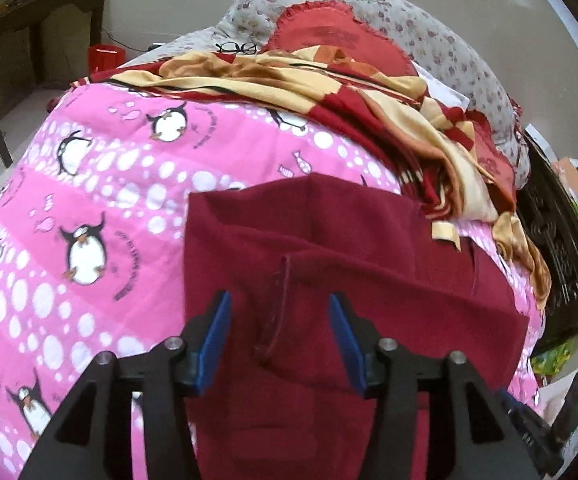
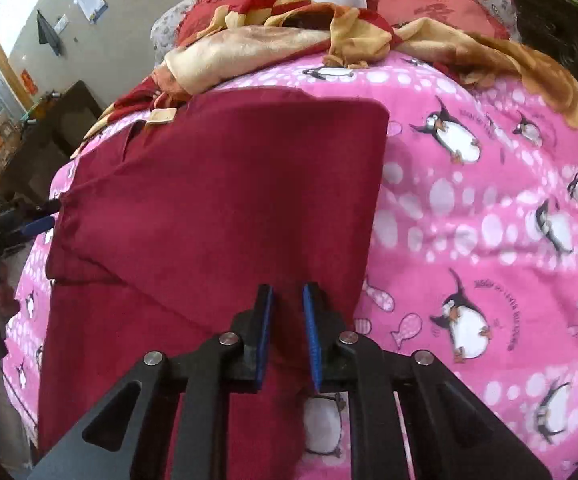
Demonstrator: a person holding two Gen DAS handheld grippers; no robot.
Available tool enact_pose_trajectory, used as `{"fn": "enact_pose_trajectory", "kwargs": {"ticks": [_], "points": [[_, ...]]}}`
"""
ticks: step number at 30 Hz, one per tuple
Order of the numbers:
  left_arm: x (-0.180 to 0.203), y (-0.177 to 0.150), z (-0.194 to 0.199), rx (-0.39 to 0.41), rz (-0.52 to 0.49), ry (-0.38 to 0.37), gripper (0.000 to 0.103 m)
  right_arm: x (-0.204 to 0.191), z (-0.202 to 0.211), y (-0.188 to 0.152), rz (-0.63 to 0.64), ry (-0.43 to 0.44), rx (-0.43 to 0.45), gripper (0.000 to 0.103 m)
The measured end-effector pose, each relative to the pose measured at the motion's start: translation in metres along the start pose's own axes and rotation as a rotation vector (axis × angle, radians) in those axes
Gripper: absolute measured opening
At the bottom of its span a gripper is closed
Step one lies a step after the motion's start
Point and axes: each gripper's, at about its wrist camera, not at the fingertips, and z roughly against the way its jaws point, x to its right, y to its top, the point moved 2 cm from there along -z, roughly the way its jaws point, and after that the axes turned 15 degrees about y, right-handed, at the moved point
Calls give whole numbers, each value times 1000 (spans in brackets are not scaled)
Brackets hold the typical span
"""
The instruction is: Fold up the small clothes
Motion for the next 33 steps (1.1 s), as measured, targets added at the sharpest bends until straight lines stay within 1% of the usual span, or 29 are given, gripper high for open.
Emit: {"fn": "enact_pose_trajectory", "kwargs": {"ticks": [1,4,6,11,15,16,17,19,20,21,22,23,24,26,27,30,32,33], "points": [[-3,-3,4,1,-18,3,54,-1,5,0,-18,2,7,42],[-8,-12,15,37,-78,24,58,-9,28,-1,-64,27,89,43],[-11,-16,17,59,-102,32,59,-19,35,-1,-70,31,105,48],[-12,-21,13,55,-100,-3,59,-38,26,10,-56,35,88,50],[-2,-21,5,62,-99,-21,59,-45,21,26,-28,15,85,50],[4,-21,0,54,-114,-16,58,-46,18,31,-27,11,79,50],[9,-21,-4,50,-127,-9,54,-46,18,33,-27,12,77,50],[18,-21,-13,51,-152,7,37,-46,18,37,-25,17,79,50],[22,-21,-20,39,-167,17,25,-44,18,38,-25,17,81,50],[25,-21,-25,29,-177,36,19,-42,17,38,-28,15,82,50],[25,-21,-28,22,-181,46,17,-39,17,39,-34,13,82,50],[23,-20,-27,8,-172,26,14,-36,17,40,-40,11,82,50],[20,-19,-22,3,-159,0,13,-33,17,42,-44,12,83,50],[9,-18,-2,29,-138,-51,13,-30,16,47,-38,13,91,50],[5,-18,5,38,-132,-57,13,-27,15,51,-35,9,95,50],[1,-15,6,28,-134,-41,13,-21,2,62,-51,10,93,50],[6,-16,-4,19,-159,-7,13,-20,-8,69,-55,-2,91,50],[7,-16,-10,2,-162,4,14,-19,-14,72,-54,-17,86,50]]}}
